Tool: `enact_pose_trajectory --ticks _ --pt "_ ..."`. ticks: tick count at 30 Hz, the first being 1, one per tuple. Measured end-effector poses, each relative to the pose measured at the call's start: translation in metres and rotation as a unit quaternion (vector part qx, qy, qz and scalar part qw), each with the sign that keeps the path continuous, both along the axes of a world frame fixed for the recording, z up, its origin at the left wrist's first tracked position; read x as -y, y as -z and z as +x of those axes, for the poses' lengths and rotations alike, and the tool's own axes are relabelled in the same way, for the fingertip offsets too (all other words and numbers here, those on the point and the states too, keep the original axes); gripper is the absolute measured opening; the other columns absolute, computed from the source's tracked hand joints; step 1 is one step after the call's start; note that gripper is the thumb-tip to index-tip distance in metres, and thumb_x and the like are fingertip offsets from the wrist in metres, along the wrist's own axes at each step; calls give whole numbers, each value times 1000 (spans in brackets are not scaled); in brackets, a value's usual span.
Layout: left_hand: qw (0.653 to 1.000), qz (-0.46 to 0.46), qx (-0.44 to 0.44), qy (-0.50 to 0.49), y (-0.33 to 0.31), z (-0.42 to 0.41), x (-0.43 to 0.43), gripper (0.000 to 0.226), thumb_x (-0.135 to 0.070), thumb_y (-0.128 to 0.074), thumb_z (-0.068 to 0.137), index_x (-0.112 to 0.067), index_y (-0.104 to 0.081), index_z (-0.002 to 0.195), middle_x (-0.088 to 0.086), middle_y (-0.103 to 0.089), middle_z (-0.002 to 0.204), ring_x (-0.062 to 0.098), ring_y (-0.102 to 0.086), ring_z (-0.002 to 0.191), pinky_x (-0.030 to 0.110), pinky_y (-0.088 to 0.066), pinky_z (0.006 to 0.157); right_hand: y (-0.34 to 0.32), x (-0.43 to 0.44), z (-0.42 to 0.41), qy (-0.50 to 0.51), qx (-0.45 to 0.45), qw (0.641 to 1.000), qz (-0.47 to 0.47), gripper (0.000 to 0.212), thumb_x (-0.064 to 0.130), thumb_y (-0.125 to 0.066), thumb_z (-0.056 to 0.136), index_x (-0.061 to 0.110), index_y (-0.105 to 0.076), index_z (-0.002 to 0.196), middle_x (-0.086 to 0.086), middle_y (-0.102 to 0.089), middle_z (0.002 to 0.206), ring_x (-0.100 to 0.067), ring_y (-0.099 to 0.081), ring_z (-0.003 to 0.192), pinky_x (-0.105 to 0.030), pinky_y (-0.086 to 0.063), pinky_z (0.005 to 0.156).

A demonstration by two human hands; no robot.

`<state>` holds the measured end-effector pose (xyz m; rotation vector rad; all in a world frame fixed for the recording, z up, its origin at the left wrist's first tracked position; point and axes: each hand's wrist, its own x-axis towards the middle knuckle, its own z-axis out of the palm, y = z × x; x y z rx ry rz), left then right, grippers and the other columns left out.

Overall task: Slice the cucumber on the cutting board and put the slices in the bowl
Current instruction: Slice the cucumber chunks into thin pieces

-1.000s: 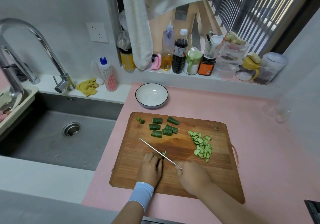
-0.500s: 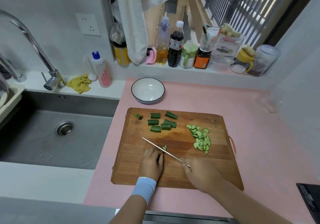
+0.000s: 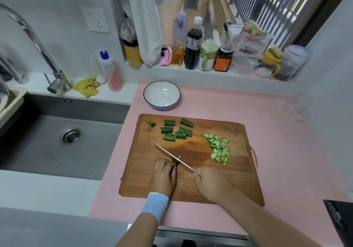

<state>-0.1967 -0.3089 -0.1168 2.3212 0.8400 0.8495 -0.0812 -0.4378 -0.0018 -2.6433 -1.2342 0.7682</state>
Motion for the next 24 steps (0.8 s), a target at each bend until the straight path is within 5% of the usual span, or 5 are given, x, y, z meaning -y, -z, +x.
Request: enact_pose_trajectory --ticks 10,16,20,24 --pt "1000 -5 -10 -19 -2 0 2 25 4 -76 75 -9 -72 95 4 -65 92 17 -53 89 19 -42 86 -2 19 -4 -63 58 995 54 31 34 -37 104 35 -59 125 1 -69 99 -25 -63 89 -31 -35 64" --pt "1000 -3 -10 -23 -5 0 3 27 6 -77 72 -8 -73 95 4 -67 93 14 -53 92 7 -35 92 -4 31 1 -60 50 995 58 26 32 -38 104 31 -63 112 2 -68 89 -18 -53 72 -29 -36 62" --pt "1000 2 -11 -23 -5 1 3 26 6 -78 72 -9 -73 92 2 -67 91 13 -52 90 10 -37 89 -3 28 2 -59 42 996 43 25 32 -39 104 28 -63 103 8 -50 69 -18 -49 70 -29 -35 62" --pt "1000 5 -19 -23 -3 0 1 20 3 -78 74 -11 -71 86 0 -64 87 13 -52 86 12 -39 84 0 17 4 -49 7 998 35 21 29 -42 101 28 -59 91 2 -66 84 -22 -55 74 -28 -37 62"
